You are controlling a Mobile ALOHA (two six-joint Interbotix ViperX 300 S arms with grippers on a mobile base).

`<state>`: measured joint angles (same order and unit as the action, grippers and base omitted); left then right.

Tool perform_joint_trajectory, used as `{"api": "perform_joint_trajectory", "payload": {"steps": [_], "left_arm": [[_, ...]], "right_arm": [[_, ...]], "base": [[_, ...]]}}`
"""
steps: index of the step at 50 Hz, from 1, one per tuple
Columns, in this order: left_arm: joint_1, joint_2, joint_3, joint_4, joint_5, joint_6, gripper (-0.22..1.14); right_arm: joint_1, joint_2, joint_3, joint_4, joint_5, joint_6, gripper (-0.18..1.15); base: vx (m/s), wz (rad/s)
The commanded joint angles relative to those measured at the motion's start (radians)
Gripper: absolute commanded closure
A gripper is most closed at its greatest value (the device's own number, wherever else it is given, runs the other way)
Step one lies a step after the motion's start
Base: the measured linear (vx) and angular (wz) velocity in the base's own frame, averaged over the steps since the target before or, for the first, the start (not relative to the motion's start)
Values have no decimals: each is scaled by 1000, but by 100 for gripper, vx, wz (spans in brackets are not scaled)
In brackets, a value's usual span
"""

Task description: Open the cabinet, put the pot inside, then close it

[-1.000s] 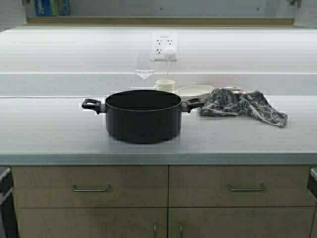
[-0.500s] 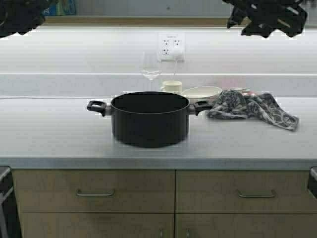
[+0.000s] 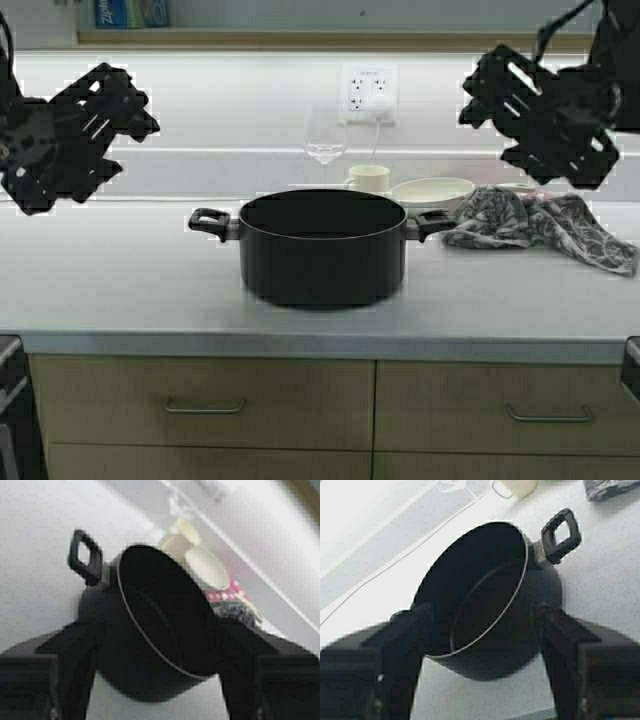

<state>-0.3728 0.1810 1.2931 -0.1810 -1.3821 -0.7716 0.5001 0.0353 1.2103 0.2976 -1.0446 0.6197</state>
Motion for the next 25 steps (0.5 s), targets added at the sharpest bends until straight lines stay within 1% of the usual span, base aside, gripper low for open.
{"api": "perform_joint_trajectory", "payload": {"steps": [1, 6, 11, 25], "left_arm": [[5, 152, -32, 6, -196, -52, -1], [5, 224, -46, 12, -265, -67, -1], [5, 245, -49, 20, -279, -63, -1], [6, 235, -51, 72, -282, -74, -1]], "right_arm": [[2, 109, -21, -26, -132, 34, 4], [2, 178, -44, -29, -147, 40, 4], [14, 218, -61, -38, -164, 49, 4], [28, 258, -21, -31, -230, 72, 4]], "base": [[12, 5], [13, 2], [16, -3], [17, 1]]}}
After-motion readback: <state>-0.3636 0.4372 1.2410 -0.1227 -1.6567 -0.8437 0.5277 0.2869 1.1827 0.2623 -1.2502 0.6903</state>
